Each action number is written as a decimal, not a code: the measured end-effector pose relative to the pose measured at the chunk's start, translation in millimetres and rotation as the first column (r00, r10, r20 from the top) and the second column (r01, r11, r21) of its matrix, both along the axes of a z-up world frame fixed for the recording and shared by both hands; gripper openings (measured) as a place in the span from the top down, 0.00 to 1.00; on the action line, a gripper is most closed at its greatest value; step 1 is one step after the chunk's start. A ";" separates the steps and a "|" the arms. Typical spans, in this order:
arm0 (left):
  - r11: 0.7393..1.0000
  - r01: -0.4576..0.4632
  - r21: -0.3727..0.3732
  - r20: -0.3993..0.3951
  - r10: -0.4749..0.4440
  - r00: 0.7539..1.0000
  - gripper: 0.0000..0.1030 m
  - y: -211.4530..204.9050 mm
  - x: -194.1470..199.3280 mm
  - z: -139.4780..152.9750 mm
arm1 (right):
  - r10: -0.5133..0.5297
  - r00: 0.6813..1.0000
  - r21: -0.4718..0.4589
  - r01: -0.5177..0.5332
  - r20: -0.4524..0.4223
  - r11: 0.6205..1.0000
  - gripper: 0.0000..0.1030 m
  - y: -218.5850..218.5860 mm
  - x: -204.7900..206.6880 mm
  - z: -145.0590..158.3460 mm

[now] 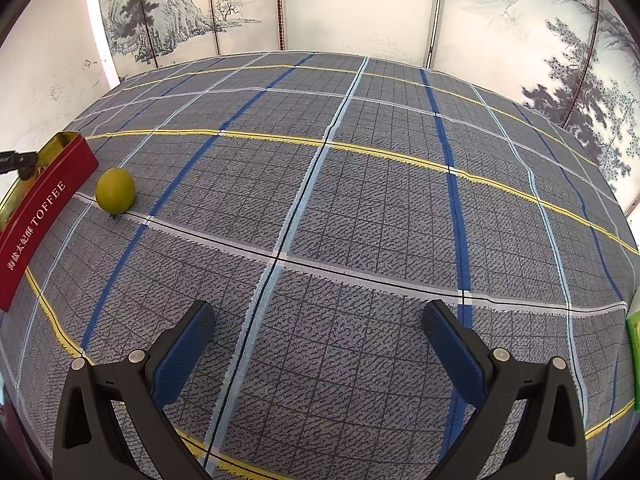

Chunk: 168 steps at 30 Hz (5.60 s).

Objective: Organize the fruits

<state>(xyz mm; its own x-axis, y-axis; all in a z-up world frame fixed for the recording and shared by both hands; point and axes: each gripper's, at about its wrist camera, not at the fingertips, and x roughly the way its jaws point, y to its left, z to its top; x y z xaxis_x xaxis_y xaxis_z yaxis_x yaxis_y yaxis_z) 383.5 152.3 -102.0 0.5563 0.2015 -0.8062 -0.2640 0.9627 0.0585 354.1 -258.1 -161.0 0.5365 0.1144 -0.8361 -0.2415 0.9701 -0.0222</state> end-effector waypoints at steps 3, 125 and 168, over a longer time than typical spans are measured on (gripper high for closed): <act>1.000 0.005 0.015 -0.011 -0.005 1.000 0.68 -4.7 9.5 -2.7 | 0.000 1.000 0.000 0.000 0.000 1.000 0.00 0.0 0.0 0.0; 0.978 -0.072 0.193 0.402 -0.012 0.916 0.00 -17.0 -251.6 85.0 | 0.565 0.814 0.242 -0.579 0.133 0.778 0.65 316.8 -61.3 56.9; 0.989 0.001 0.149 0.426 -0.065 0.902 0.00 -45.7 -276.4 120.3 | 0.439 0.802 0.201 -0.547 0.406 0.813 0.23 198.0 -136.3 139.7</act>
